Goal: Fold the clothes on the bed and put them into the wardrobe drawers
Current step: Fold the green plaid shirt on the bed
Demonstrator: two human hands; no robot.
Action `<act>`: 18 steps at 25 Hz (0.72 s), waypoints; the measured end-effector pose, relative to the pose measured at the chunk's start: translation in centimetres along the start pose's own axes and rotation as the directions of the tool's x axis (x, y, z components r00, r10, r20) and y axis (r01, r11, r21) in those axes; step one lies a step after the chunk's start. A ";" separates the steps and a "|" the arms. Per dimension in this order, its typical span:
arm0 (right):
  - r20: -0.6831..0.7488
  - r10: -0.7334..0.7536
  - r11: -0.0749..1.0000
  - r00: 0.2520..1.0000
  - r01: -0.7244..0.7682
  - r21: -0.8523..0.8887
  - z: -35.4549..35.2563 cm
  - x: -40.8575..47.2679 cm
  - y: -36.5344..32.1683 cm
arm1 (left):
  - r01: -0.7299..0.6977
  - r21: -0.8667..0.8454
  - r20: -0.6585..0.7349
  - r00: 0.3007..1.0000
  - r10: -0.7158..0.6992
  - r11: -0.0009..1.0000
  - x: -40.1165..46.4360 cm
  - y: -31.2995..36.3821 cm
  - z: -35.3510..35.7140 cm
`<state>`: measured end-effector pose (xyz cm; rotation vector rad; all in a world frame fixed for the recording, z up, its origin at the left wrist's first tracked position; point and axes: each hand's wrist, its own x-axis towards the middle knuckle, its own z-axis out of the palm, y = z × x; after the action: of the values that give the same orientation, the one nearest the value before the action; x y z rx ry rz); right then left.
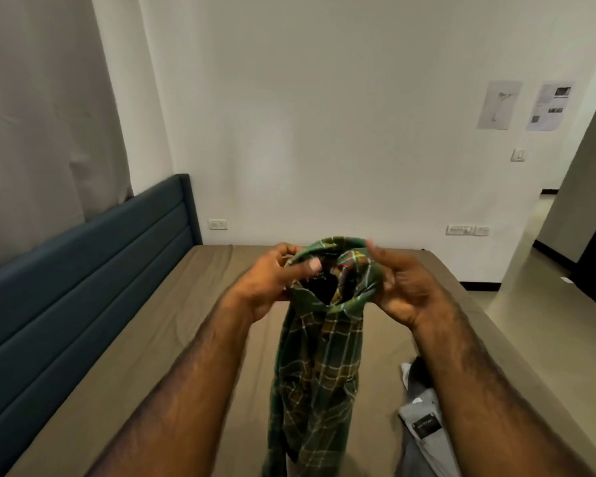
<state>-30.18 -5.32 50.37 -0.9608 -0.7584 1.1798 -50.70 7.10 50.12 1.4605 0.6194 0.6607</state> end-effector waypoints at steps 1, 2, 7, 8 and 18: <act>-0.045 -0.060 0.977 0.997 0.050 -0.205 -0.5 0.0 -0.2 | -0.035 0.308 -0.087 0.994 0.064 0.951 -0.2 0.3 -0.2; -0.163 -0.154 0.885 0.975 0.063 -0.461 -2.1 0.0 -0.9 | 0.005 0.579 -0.228 0.961 0.156 0.816 -0.1 0.6 0.9; -0.007 -0.636 -0.005 0.772 -0.014 -1.000 -4.7 -1.8 -2.4 | 0.244 0.955 -0.297 0.821 0.487 0.171 -0.8 1.7 7.8; -0.002 -0.597 -0.010 0.802 -0.010 -1.000 -5.0 -1.8 -2.8 | 0.245 0.944 -0.321 0.842 0.433 0.222 -0.6 1.7 8.6; 0.346 0.023 0.957 0.938 0.079 -0.280 -10.1 -2.2 -2.2 | -0.116 0.000 -0.363 0.925 0.108 0.993 0.0 3.6 10.0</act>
<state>-20.88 -9.75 48.24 -0.9879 -1.2522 1.2504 -43.51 0.31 53.98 1.3702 0.8147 1.0389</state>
